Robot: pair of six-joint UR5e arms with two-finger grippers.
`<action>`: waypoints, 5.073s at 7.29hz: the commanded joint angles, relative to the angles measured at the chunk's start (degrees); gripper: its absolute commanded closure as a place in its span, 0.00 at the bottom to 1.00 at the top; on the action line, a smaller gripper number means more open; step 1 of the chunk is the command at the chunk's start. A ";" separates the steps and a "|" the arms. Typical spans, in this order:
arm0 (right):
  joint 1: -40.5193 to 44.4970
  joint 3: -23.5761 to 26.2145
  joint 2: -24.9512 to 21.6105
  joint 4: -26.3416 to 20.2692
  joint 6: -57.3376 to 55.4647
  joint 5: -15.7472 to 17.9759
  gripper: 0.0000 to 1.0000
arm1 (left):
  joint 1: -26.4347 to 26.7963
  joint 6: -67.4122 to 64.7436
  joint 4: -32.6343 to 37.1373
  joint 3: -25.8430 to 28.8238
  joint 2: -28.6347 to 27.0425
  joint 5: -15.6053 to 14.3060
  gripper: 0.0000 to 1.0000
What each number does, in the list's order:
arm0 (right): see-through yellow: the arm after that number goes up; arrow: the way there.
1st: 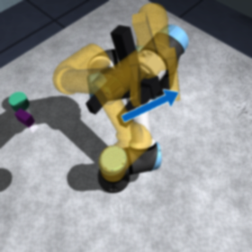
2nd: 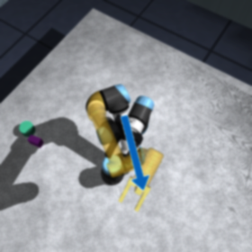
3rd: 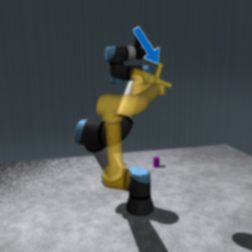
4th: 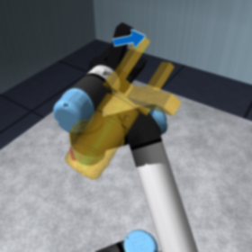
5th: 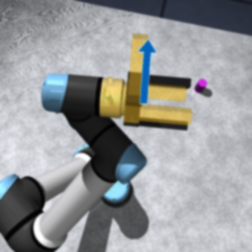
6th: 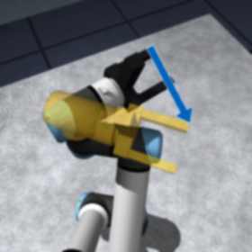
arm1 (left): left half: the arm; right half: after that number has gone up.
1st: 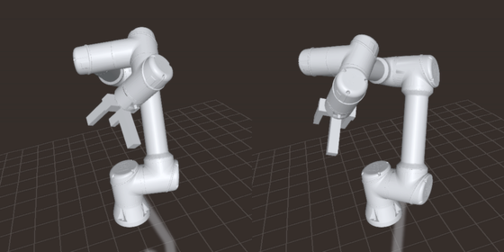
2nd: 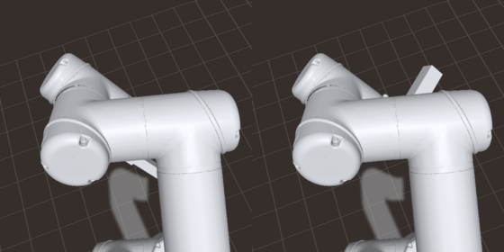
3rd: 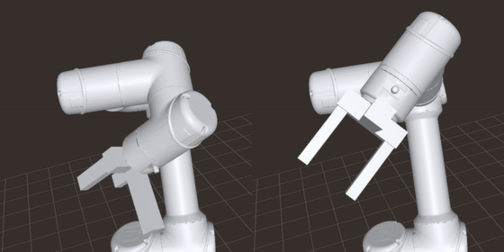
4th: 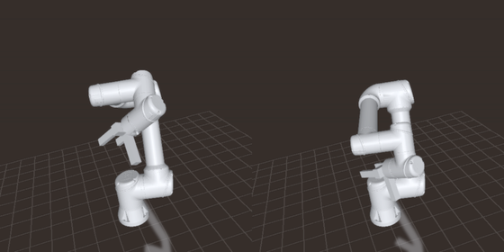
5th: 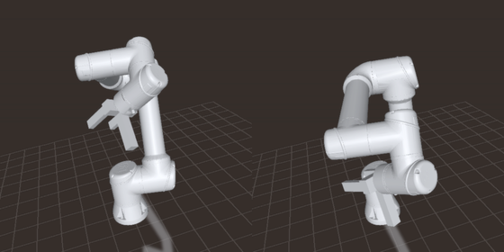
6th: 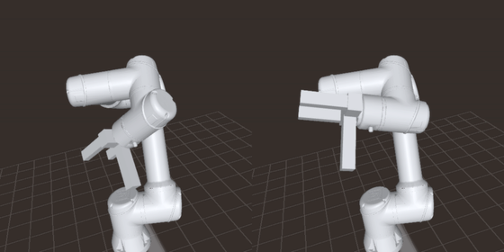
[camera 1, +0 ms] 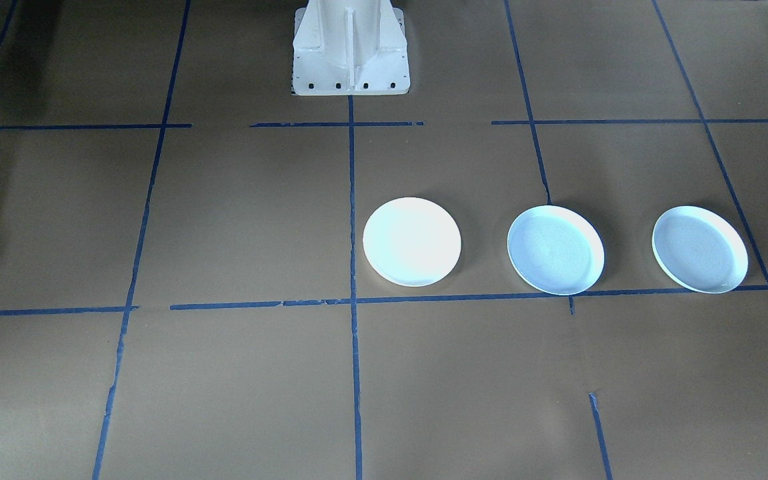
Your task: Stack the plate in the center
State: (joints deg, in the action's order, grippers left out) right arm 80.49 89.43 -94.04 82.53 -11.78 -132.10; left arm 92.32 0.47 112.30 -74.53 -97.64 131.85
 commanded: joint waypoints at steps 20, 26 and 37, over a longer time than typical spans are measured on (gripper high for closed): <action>0.02 -0.05 0.00 0.00 0.00 0.00 0.00 | -19.89 -19.89 10.83 14.33 -3.79 12.64 1.00; 0.02 -0.05 0.00 0.00 0.00 0.00 0.00 | -13.47 -19.63 10.65 8.45 -3.34 28.73 1.00; 0.02 -0.05 0.00 0.00 0.00 0.00 0.00 | -32.37 -36.23 11.01 2.90 -11.34 19.94 1.00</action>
State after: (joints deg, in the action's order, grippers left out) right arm 80.51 89.43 -94.04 82.53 -11.78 -132.10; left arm 60.55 -34.63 123.31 -71.76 -108.43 151.98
